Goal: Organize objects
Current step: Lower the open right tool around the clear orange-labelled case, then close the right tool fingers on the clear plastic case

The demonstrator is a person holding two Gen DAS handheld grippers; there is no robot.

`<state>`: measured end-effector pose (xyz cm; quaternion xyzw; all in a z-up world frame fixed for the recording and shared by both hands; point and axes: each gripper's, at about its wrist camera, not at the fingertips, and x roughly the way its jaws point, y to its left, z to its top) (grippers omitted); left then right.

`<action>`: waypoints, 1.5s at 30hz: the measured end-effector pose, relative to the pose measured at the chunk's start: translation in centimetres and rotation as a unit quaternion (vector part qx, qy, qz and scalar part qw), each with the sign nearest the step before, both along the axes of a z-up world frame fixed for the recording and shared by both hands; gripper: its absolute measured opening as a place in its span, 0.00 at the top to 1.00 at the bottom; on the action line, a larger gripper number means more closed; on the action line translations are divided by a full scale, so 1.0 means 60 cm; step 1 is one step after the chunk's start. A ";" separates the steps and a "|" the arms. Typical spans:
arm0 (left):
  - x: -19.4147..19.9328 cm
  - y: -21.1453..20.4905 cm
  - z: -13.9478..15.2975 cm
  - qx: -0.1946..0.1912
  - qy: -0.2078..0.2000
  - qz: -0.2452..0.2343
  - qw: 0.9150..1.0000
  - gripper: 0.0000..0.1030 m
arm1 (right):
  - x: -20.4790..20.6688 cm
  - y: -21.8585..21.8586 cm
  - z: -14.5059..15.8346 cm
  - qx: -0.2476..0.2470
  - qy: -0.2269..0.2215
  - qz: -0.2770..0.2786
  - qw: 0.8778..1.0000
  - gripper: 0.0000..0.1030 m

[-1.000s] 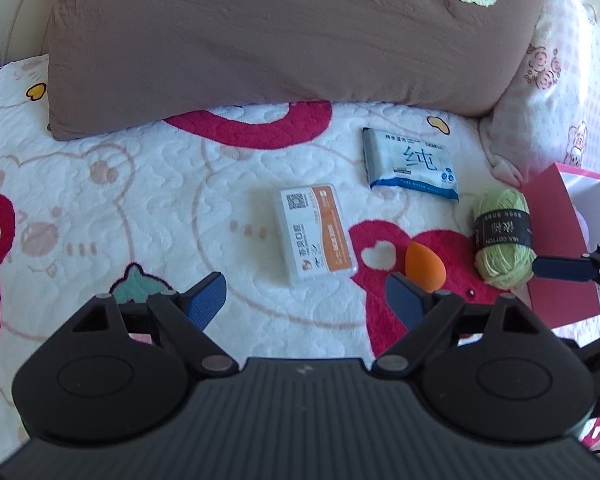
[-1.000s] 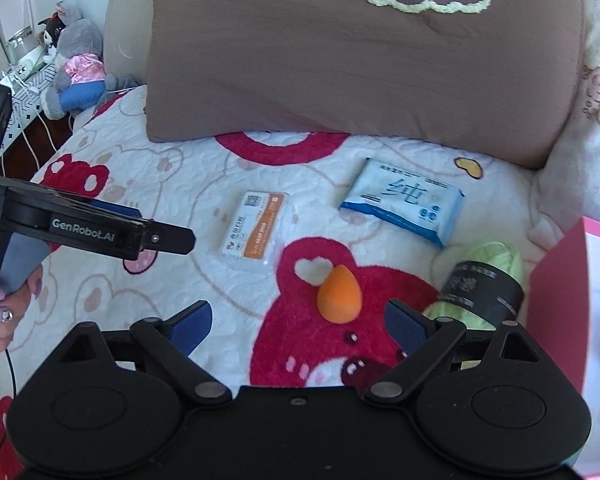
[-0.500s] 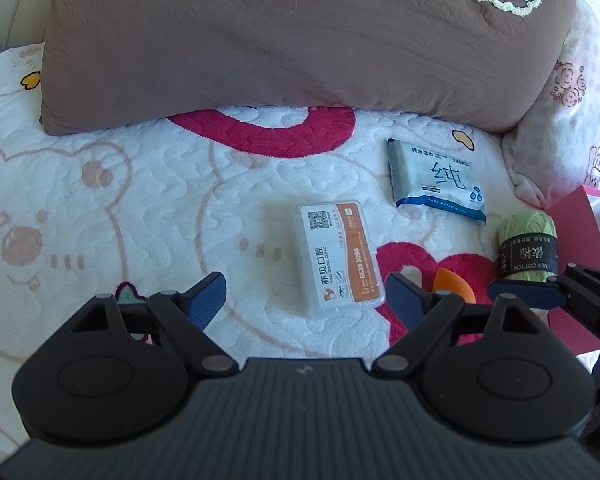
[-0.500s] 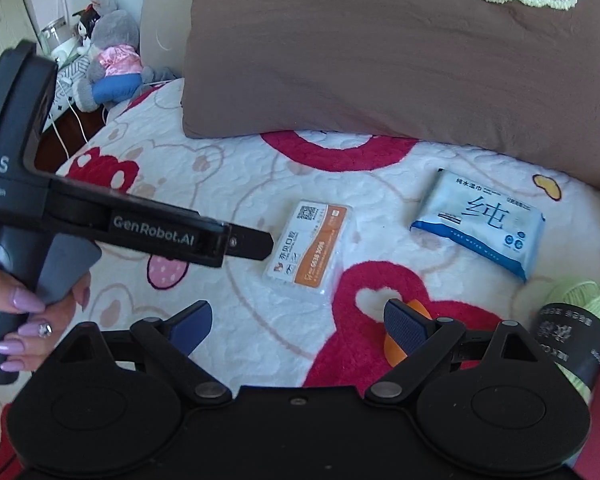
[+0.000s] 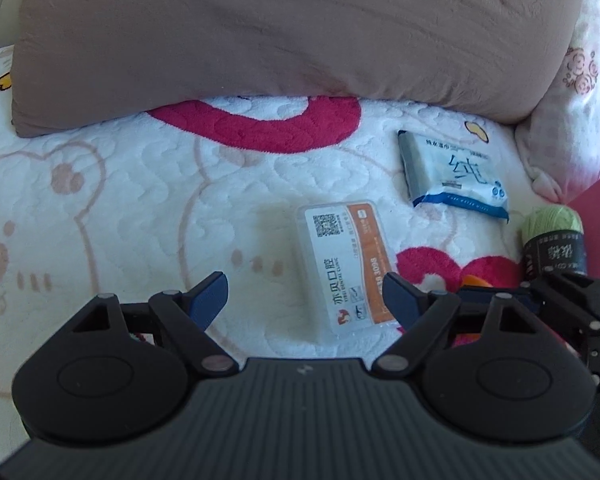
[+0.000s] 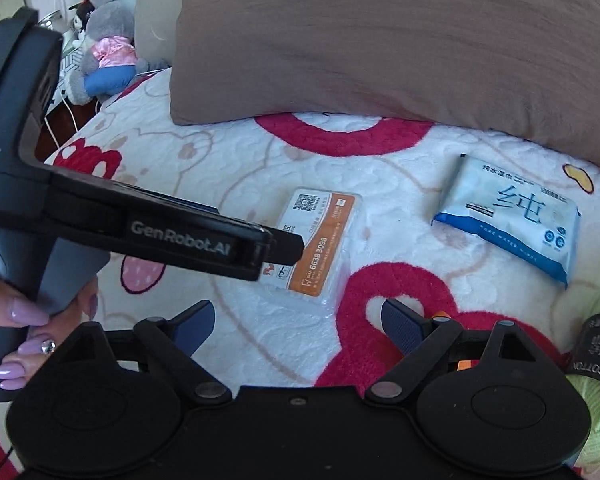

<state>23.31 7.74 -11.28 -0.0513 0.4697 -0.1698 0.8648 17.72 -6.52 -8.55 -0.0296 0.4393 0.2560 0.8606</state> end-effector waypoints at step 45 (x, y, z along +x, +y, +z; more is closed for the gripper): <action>-0.014 0.005 -0.045 -0.146 0.077 0.066 0.984 0.54 | 0.025 0.021 -0.060 0.003 -0.036 -0.029 0.999 0.28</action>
